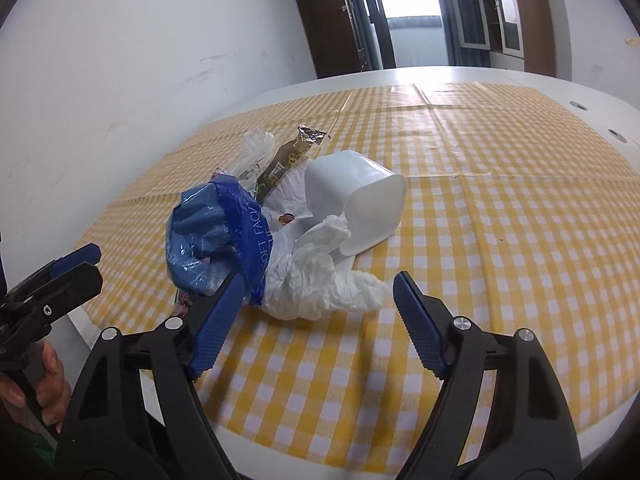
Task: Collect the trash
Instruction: 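Grasp the blue plastic bag with the left tool while the right tool grasps white tissue, then carry the blue bag and tissue down over the blue wastebasket with both tools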
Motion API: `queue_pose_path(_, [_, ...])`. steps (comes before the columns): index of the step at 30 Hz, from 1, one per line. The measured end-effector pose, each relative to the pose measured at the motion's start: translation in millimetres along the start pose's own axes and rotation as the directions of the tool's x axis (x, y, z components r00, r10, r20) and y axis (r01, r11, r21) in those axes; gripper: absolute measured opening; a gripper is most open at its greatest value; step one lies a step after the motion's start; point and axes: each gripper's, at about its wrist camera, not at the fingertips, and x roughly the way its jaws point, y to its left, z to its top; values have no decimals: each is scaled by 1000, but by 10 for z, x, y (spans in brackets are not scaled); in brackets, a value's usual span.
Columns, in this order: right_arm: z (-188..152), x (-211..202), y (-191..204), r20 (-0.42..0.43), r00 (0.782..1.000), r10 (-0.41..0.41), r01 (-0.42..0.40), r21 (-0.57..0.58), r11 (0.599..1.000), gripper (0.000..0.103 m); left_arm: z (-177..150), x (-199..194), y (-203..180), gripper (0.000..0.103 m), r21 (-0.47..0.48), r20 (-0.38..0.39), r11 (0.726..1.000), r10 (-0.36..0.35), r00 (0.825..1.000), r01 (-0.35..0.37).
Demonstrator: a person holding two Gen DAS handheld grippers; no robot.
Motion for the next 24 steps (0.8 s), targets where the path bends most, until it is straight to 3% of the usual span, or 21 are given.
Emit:
queue_pose_path(2, [31,70,3,-13,1000,2,-2,-1,1000,63,57,89,-34,90,9,-15,1000,-8,1000,8])
queue_pose_path(4, [57,153,-2,-34,999,4,-4,1,1000,48,107,182,-70,84,17,-30,1000,-15,999,15])
queue_pose_path(8, [63,285,8,-70,997,16,-15,5,1000,35,171,364,-141,81,24,-57,999,-41,998,42])
queue_pose_path(10, [57,347,43,-83,996,13,-13,-3,1000,20,175,457,-174,73,27,-75,998,-52,996,54])
queue_pose_path(12, [48,391,63,-95,995,5,-7,-14,1000,14,156,530,-187,61,32,-94,998,-55,994,59])
queue_pose_path(14, [39,430,69,-102,995,1,-4,-24,1000,12,131,588,-204,48,35,-113,997,-58,992,62])
queue_pose_path(15, [29,432,75,-101,995,-2,-1,-27,1000,11,125,603,-201,36,35,-117,997,-61,991,66])
queue_pose_path(24, [-105,68,105,-18,1000,-10,9,-36,999,8,181,294,-149,28,9,-18,998,-61,998,61])
